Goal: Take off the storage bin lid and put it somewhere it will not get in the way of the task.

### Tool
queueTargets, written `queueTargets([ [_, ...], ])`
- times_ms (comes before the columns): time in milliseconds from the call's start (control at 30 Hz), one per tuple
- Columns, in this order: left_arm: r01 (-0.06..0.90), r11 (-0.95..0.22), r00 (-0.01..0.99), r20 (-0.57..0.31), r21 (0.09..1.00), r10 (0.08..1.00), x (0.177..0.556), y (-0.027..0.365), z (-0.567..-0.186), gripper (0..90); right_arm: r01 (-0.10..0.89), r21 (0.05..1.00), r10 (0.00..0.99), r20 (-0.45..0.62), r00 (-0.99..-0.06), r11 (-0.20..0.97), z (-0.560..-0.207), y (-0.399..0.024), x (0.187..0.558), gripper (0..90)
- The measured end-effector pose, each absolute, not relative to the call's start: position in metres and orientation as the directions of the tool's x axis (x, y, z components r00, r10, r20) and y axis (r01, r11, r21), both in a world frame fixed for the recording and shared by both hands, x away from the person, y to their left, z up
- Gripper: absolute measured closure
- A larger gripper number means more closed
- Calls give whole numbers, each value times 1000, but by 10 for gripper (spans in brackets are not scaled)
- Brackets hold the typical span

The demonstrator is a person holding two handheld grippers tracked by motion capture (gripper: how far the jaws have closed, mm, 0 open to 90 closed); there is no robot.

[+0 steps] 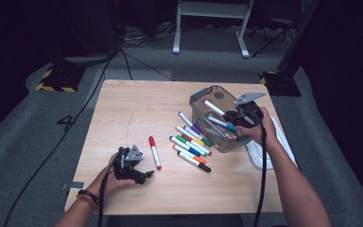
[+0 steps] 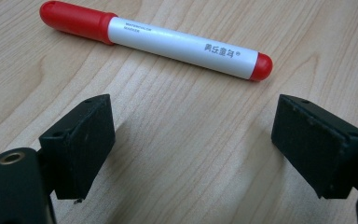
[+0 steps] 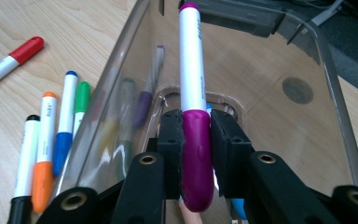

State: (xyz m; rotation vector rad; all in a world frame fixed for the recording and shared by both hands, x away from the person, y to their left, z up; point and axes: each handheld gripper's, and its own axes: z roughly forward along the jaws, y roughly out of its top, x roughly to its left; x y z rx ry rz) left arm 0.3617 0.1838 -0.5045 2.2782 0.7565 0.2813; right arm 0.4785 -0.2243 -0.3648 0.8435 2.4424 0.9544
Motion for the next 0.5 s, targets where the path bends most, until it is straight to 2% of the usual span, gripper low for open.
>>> queueTargets([
  [500,438,-578,805,-15,688,593,362,184,-504,137,479,610,659,-97,-746,632,-386,-208,501,749],
])
